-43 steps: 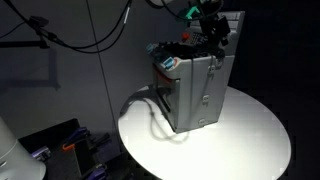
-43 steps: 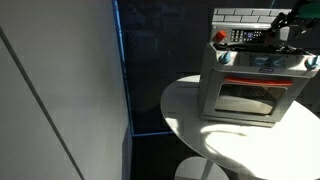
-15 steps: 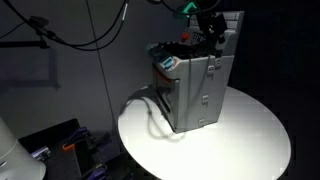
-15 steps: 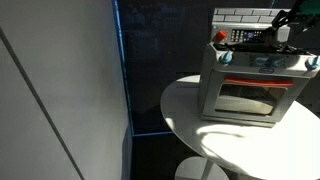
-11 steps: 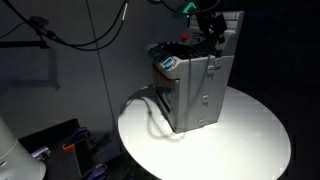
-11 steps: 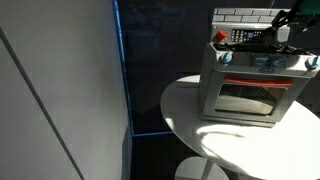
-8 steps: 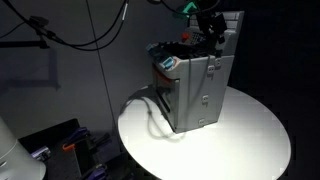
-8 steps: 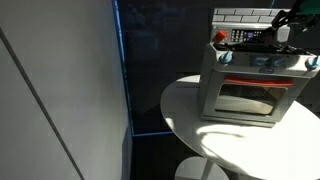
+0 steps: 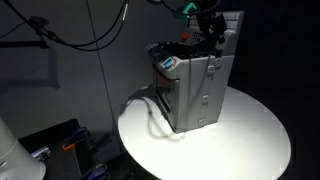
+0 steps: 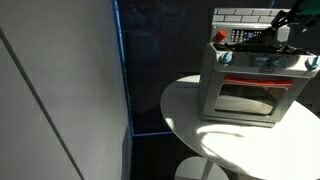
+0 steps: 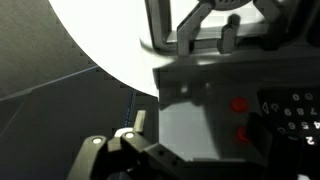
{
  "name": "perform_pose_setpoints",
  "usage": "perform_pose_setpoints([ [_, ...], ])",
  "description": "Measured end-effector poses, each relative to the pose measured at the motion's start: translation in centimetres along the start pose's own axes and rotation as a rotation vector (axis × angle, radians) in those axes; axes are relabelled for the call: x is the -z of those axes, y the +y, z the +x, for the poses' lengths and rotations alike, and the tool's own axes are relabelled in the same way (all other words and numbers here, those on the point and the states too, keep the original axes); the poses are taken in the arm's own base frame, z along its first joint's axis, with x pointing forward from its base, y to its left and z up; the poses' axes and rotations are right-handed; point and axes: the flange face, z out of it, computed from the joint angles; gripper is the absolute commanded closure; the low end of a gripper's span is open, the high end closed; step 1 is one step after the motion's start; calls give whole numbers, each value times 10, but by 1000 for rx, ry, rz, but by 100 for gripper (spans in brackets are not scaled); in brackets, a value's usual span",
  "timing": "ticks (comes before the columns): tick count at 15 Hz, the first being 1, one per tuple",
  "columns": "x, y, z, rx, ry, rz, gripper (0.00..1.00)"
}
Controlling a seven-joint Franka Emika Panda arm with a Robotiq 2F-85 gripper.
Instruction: Push the top right button on the toy stove twice
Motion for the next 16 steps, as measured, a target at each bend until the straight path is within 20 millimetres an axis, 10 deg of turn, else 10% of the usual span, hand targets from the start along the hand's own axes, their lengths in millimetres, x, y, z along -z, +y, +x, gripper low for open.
perform_pose_setpoints([
  [16, -4, -1, 6, -2, 6, -4, 0],
])
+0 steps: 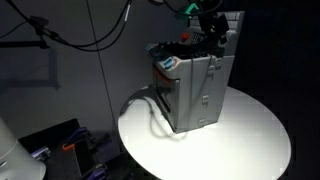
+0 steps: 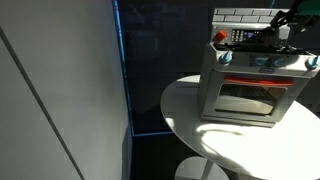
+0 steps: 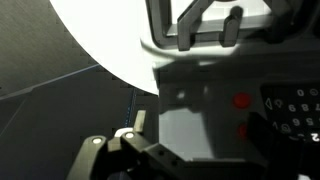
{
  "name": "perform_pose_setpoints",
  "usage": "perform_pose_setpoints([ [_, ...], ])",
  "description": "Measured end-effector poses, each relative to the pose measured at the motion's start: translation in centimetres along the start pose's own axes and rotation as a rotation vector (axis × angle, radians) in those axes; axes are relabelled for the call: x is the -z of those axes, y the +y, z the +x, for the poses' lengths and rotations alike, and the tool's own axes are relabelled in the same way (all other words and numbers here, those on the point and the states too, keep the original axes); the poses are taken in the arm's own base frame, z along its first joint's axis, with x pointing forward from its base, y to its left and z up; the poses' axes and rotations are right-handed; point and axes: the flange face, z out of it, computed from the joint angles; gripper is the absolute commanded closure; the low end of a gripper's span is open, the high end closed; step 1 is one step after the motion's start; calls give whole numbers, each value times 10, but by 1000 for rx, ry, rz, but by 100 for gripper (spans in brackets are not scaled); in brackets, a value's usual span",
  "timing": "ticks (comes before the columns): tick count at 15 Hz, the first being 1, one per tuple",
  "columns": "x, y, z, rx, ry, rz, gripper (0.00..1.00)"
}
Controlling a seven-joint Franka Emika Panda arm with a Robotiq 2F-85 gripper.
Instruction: Push the top right button on the toy stove twice
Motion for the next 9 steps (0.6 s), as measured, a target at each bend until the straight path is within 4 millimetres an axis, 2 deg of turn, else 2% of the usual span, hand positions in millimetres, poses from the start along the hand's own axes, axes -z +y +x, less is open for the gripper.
perform_pose_setpoints([
  [5, 0, 0, 0, 3, -2, 0, 0],
  [9, 11, 1, -1, 20, -36, 16, 0],
])
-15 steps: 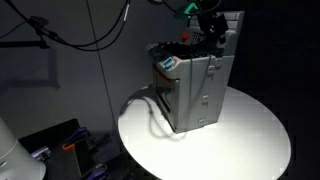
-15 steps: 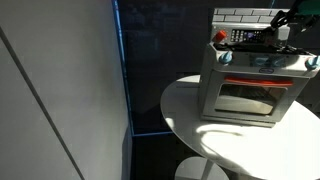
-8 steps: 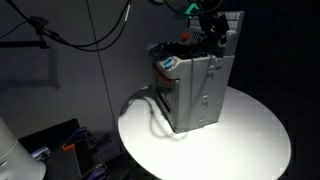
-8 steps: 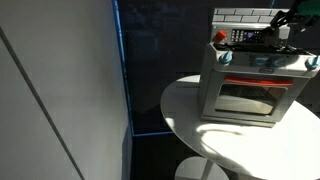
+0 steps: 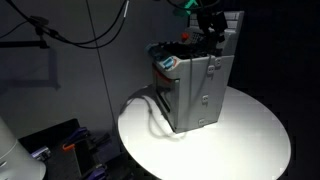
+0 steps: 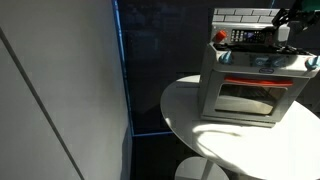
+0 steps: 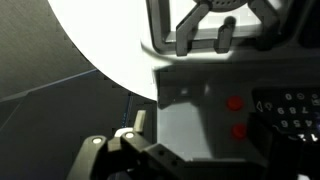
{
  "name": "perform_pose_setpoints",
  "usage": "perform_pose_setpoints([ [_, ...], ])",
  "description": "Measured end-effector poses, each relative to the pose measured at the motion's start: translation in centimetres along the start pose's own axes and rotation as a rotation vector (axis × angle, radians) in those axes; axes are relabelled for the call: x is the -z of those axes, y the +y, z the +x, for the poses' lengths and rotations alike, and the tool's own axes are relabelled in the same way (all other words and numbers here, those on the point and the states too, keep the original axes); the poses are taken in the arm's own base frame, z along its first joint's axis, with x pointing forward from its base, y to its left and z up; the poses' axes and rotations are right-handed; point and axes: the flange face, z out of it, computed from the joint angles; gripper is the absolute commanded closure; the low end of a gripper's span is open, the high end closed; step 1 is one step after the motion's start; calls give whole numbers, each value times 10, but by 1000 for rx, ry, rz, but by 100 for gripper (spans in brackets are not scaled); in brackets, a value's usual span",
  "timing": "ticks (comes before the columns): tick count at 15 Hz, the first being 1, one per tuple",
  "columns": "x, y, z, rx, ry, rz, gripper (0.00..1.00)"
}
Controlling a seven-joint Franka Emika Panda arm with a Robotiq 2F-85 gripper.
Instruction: Push the top right button on the toy stove twice
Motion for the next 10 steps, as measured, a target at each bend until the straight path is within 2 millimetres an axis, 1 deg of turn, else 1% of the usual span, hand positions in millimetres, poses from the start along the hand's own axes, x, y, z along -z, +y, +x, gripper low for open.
perform_pose_setpoints([
  [5, 32, 4, -10, 52, -59, 25, 0],
  [10, 58, 10, -34, 121, -163, 69, 0],
])
